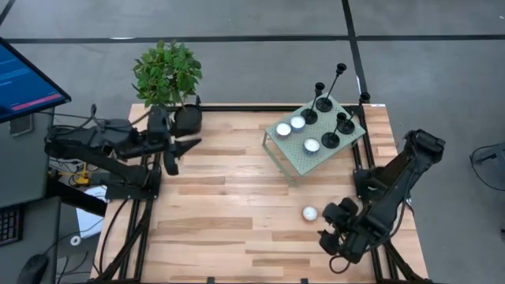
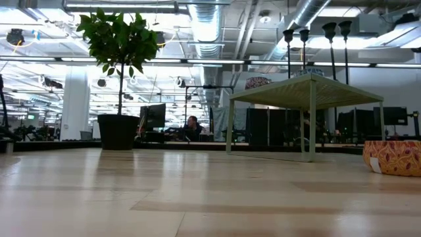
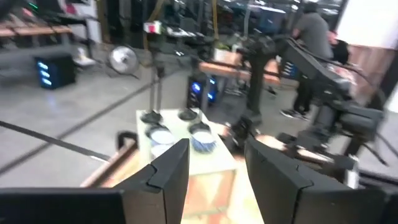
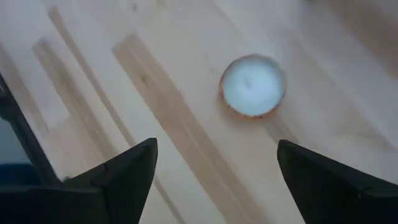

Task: Pick & Place candle stick holders
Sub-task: Put the orange scented candle on the shelf

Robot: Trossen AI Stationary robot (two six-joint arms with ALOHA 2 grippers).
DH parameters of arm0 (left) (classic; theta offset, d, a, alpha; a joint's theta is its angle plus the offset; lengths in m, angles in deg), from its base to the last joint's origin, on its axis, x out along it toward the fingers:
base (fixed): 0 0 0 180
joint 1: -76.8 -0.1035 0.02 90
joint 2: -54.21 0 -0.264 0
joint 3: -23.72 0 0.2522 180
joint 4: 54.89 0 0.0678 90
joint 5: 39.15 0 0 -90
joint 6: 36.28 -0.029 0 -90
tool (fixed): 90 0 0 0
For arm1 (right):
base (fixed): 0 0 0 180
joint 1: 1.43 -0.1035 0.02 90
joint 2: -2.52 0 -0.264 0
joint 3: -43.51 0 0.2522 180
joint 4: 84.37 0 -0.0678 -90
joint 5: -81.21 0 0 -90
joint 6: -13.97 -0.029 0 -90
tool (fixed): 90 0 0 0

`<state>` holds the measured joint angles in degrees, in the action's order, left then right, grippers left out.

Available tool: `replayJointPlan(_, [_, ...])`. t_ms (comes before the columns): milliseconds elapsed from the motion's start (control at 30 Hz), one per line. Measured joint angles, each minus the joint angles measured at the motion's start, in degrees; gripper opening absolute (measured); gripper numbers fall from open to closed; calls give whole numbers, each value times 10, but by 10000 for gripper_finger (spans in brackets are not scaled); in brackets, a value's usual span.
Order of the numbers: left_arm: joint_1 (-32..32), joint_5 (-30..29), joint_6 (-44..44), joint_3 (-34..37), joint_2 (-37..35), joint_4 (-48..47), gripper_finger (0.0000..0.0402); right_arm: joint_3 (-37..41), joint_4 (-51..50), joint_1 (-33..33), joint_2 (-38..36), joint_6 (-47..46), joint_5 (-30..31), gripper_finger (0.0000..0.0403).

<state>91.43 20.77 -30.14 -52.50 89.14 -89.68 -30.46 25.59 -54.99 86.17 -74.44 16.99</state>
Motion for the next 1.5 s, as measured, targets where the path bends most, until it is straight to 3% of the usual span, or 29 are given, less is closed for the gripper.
replayJointPlan(100, [0, 20, 24, 37, -16, 0, 156, 57, 68, 0, 0, 35, 5, 322])
replayJointPlan(333, [0, 30, 53, 86, -22, 12, 149, 104, 87, 32, 0, 159, 77, 322])
replayJointPlan(533, [0, 43, 78, 98, -19, 27, 148, 109, 100, 90, 0, 209, 26, 322])
replayJointPlan(700, [0, 69, 79, 98, -19, 34, 150, 109, 141, 98, 0, 280, 39, 322])
replayJointPlan(1233, [0, 102, 78, 98, -19, 39, 150, 141, 174, 116, 1, 256, 8, 322])
replayJointPlan(1500, [0, 102, 81, 98, -19, 39, 150, 166, 244, 139, 1, 303, -17, 322])
